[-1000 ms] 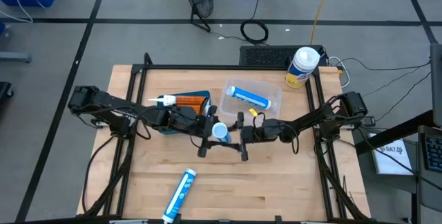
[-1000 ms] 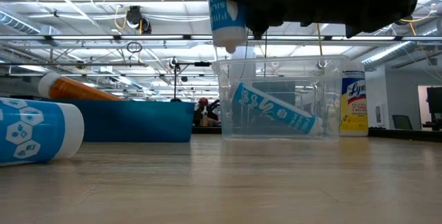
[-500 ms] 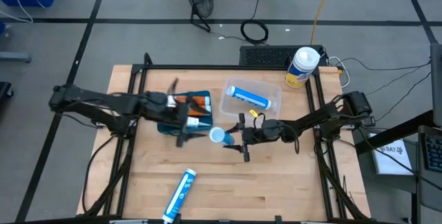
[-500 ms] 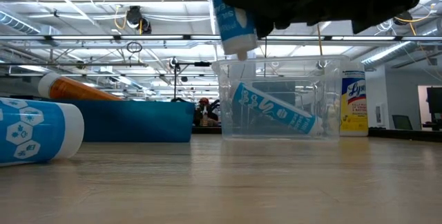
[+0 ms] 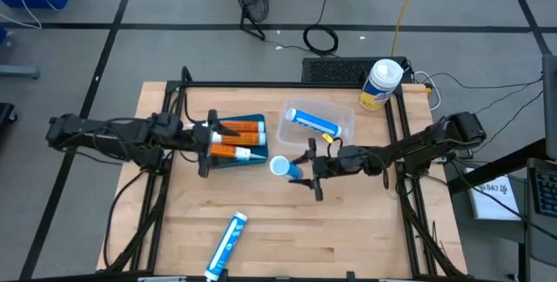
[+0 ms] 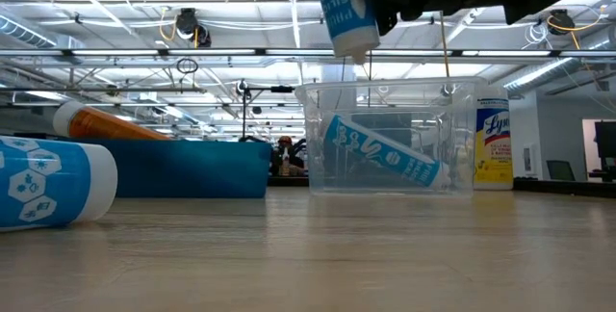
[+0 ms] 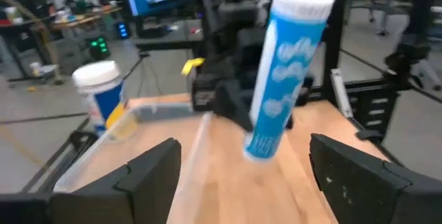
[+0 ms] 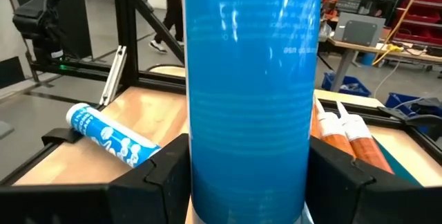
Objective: Pick & place silicon tubes, Sealant and Lysol wipes
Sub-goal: Put the left blue sealant into the transparent bin
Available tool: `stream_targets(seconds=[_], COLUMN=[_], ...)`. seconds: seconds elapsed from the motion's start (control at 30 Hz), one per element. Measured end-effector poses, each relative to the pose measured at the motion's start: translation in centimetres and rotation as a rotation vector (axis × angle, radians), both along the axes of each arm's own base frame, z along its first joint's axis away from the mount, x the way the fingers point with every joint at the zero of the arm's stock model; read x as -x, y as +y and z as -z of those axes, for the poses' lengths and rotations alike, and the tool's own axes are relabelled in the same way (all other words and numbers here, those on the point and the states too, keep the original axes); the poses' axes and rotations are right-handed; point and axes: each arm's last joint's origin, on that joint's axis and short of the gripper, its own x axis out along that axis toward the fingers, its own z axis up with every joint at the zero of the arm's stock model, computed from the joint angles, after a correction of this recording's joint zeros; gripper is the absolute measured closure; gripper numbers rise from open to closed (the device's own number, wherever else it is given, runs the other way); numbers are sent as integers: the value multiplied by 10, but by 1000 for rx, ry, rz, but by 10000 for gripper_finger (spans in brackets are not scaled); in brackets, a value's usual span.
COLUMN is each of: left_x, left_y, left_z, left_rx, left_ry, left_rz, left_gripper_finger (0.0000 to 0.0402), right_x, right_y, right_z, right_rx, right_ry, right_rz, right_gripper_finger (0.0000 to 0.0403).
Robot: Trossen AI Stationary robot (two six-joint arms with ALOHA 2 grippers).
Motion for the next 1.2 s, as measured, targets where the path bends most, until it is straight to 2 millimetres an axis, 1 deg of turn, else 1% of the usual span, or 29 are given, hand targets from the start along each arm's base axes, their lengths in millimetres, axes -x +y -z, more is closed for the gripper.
stream_targets(seconds=[0.1, 0.2, 0.3, 0.5, 0.63, 0.87, 1.03, 1.13, 1.2], left_x=[6, 12, 16, 19, 19, 19, 19, 19, 19], left_y=[8, 16, 22, 27, 25, 24, 24, 24, 24], left_z=[13, 22, 34, 51, 52, 52, 52, 52, 52], left_rx=[26, 46, 69, 117, 119, 110, 109, 109, 109], left_ry=[-39, -84, -78, -58, -50, -49, -48, -48, -48], left_rz=[-46, -82, -98, -124, -105, -89, -89, -89, -89], left_gripper_finger=[86, 79, 74, 69, 75, 88, 86, 80, 76], right_x=[4, 6, 8, 11, 13, 25, 33, 37, 38], right_y=[-1, -3, -4, -6, -9, -11, -12, -16, -21], right_z=[0, 0, 0, 0, -3, -19, -36, -44, -54], right_rx=[-1, -2, -2, 2, -1, -16, -46, -26, -16], right_ry=[-1, -5, -6, 4, 7, -6, -84, -120, -137], right_rz=[2, 8, 13, 43, 53, 54, 55, 101, 128], right_gripper_finger=[200, 200, 200, 200, 200, 200, 200, 200, 200])
